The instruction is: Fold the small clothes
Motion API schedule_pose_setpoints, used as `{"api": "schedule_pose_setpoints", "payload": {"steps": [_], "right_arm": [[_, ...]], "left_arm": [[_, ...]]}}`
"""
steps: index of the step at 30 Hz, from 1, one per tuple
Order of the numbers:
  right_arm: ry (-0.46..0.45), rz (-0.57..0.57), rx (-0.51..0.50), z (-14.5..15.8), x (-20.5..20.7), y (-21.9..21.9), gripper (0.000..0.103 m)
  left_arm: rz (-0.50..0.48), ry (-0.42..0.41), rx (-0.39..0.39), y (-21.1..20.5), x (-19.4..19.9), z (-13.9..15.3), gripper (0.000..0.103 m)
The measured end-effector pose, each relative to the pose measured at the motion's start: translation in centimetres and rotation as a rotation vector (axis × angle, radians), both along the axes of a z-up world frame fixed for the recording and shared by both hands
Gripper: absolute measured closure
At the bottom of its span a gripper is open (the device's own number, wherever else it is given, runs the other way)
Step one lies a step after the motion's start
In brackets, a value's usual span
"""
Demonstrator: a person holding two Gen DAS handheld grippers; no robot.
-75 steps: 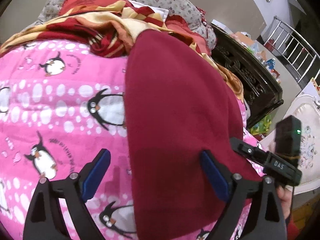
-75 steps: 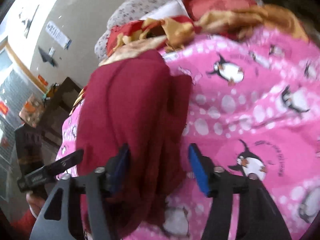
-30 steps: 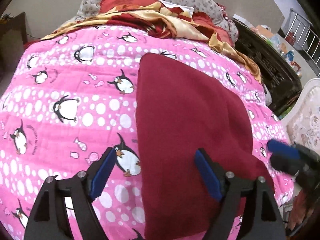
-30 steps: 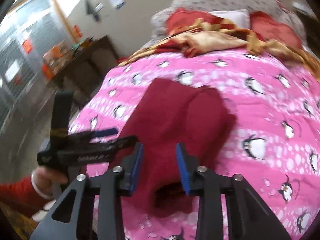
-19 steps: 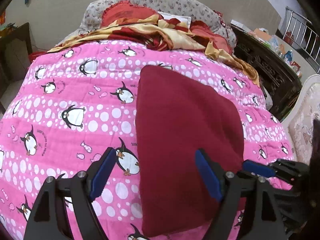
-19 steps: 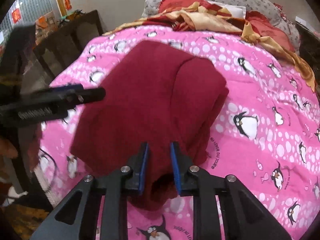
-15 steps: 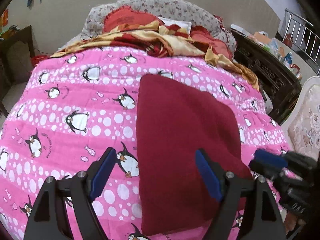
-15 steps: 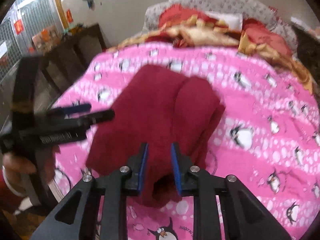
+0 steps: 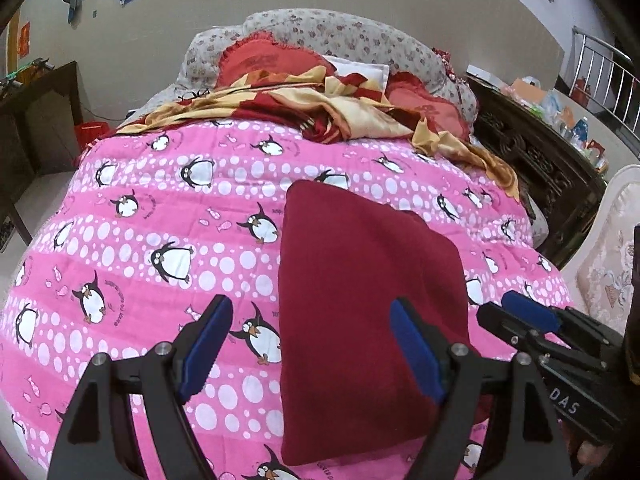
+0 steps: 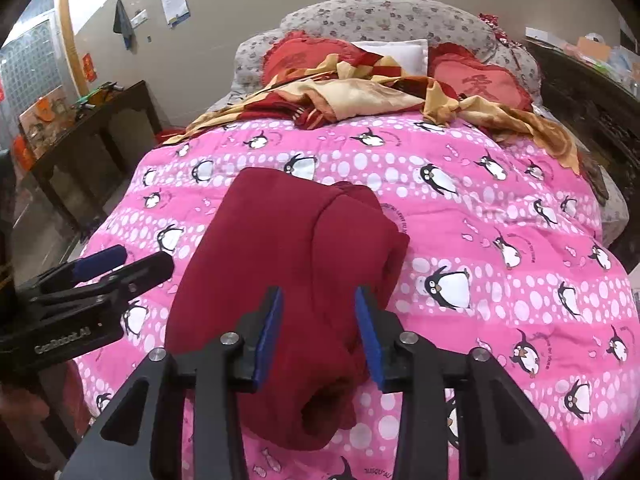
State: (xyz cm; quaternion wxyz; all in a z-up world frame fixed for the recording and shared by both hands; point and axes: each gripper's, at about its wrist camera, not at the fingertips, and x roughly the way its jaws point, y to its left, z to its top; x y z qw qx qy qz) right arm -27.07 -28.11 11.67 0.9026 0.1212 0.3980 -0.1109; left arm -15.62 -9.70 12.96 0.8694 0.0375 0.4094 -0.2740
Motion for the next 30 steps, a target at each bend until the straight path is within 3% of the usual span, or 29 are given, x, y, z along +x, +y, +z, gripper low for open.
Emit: {"api": "schedule_pose_setpoints", "payload": {"steps": [11,30], "right_arm": [[-0.002,-0.016,0.003,0.1,0.3,-0.2,0.028],[0.014,-0.002,0.015,-0.2,1.1,0.1,0.027]], "left_arm": [[-0.008,-0.037,0.029,-0.5,-0.4,0.1,0.019],[-0.005,-0.028,0.039,-0.4,0.1,-0.5,0.019]]}}
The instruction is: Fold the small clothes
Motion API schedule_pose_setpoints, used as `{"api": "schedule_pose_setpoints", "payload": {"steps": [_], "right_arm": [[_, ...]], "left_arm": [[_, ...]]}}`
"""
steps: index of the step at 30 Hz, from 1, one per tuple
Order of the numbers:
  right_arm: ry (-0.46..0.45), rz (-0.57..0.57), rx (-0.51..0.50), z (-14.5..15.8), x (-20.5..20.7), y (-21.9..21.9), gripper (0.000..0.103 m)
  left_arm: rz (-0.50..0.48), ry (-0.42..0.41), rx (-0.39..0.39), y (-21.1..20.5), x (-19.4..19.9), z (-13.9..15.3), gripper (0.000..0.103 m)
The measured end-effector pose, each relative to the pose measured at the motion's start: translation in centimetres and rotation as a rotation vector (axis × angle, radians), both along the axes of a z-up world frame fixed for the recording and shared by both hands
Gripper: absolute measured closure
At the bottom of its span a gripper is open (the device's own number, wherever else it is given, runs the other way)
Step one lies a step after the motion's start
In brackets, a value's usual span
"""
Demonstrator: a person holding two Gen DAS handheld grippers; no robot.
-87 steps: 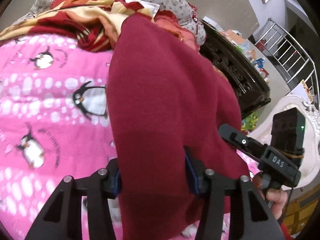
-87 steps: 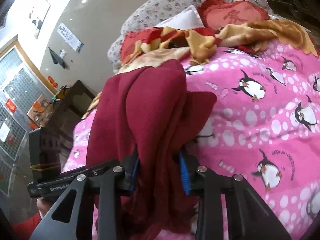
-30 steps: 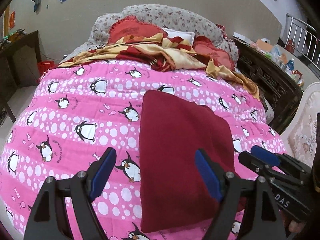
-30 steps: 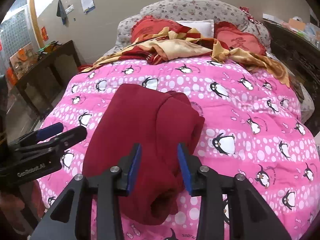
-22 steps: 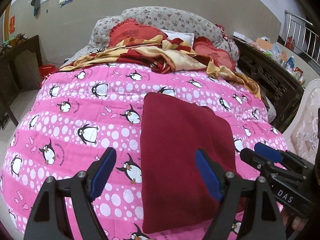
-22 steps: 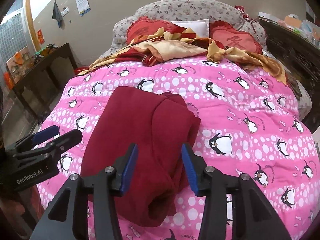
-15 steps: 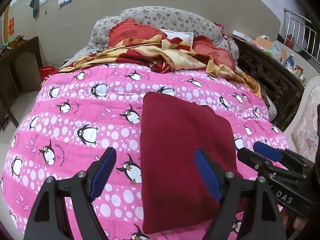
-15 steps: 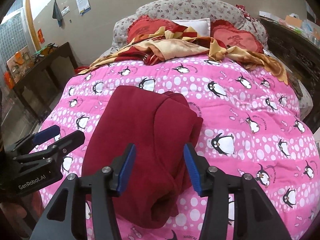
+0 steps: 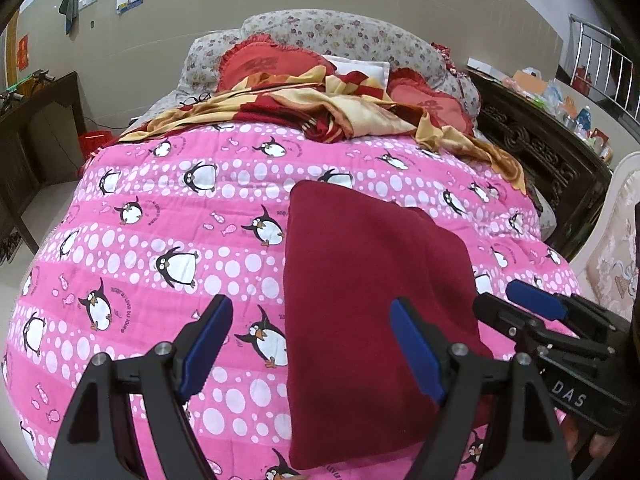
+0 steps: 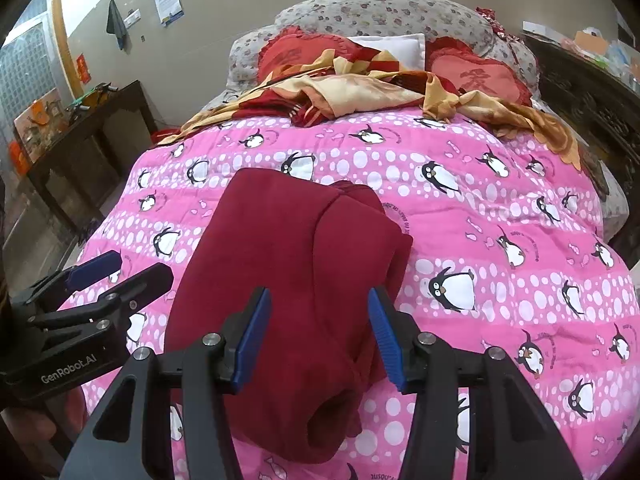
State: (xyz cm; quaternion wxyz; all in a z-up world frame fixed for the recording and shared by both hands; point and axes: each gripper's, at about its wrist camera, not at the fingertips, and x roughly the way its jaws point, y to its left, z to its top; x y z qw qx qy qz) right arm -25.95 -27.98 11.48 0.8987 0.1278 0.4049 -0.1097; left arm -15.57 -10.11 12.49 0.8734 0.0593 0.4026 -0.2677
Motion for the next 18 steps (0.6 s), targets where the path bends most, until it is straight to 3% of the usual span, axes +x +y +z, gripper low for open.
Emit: {"api": "schedule_pose_setpoints", "payload": {"steps": [18], "right_arm": [[0.020,0.004,0.022,-0.84,0.91,-0.25,0.027]], "left_arm": [[0.001,0.015,0.006,0.13,0.93,-0.61,0.019]]}}
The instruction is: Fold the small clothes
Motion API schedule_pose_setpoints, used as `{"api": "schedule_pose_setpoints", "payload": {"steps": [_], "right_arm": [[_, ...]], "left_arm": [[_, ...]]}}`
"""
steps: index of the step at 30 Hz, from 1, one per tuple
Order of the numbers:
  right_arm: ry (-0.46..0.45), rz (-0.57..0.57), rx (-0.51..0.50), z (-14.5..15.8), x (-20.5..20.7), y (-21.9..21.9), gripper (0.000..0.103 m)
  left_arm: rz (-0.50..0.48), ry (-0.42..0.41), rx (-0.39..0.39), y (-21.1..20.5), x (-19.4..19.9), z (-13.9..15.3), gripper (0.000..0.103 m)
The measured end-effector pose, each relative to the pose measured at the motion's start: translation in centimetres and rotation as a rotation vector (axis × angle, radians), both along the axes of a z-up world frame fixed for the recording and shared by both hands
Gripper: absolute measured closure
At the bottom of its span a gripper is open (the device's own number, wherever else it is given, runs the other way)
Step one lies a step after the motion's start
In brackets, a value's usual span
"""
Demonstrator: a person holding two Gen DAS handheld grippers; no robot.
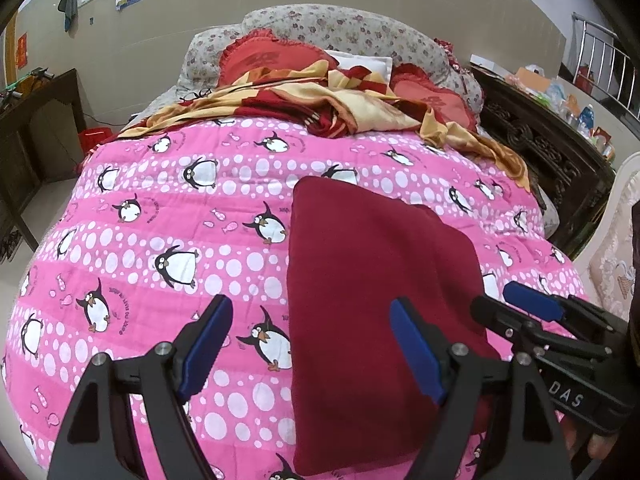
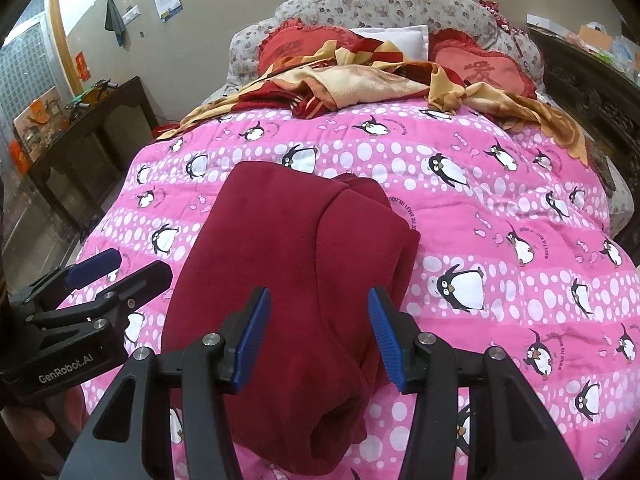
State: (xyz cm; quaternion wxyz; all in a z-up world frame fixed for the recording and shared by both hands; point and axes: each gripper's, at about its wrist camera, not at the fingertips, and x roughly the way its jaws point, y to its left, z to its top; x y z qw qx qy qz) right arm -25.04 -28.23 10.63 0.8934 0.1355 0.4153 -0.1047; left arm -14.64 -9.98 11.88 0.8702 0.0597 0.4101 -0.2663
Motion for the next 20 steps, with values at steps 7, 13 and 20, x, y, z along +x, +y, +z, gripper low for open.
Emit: {"api": "schedule_pose_setpoints", "payload": {"steps": [7,13,20], "right_arm": [[0.010,0.003,0.010,-0.5,0.2,-0.1,0.027],[0.019,0.000,0.020,-0.9,0.4,-0.2,0.027],[0.032,0.001,0.021,-1.5,0.5,-0.6,0.026]], "left_arm": [[-0.007,0.007,0.012,-0.4,0.1,-0.6,0.019],[-0.003,0.021,0.013,-0.4,0.4,-0.9,0.019],[0.004,0.019,0.013,0.3,1.1,-1.5,0.019]]}}
